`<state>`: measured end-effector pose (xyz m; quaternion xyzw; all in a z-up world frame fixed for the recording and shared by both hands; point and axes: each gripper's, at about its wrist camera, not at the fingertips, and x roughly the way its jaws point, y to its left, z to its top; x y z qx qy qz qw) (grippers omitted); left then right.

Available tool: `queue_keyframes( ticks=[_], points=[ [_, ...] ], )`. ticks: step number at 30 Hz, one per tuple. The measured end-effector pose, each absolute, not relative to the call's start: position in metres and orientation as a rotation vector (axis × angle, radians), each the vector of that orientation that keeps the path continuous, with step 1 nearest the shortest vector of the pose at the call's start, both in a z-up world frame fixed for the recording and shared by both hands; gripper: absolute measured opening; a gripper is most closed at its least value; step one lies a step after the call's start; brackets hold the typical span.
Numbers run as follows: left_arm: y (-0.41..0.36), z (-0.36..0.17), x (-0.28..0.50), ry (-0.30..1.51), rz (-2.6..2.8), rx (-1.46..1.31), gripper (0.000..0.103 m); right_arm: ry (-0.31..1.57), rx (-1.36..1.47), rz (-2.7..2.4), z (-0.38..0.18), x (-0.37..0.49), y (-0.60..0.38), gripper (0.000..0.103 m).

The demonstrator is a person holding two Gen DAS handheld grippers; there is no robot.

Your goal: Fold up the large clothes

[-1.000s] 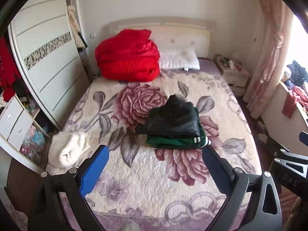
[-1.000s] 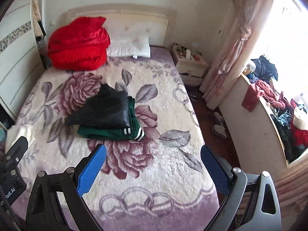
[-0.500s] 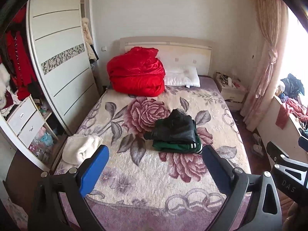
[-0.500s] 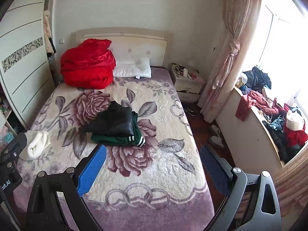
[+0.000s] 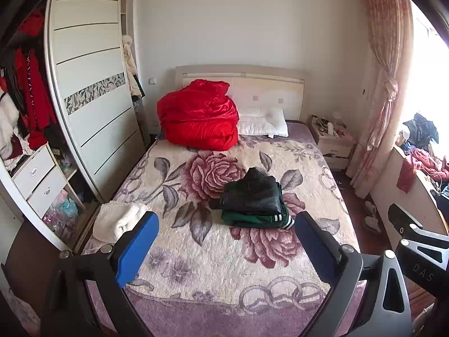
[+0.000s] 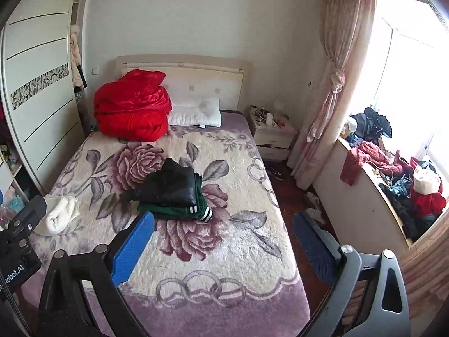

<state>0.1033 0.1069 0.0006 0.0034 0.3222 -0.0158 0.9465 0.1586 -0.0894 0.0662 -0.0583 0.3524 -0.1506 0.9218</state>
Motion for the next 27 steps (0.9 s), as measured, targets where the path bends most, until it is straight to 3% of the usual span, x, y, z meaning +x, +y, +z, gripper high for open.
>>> queue_keyframes(
  ticks=[27],
  points=[
    [0.106,0.017,0.085,0.602,-0.034,0.013,0.102,0.685,-0.087,-0.301,0.082,0.125,-0.086,0.103]
  ],
)
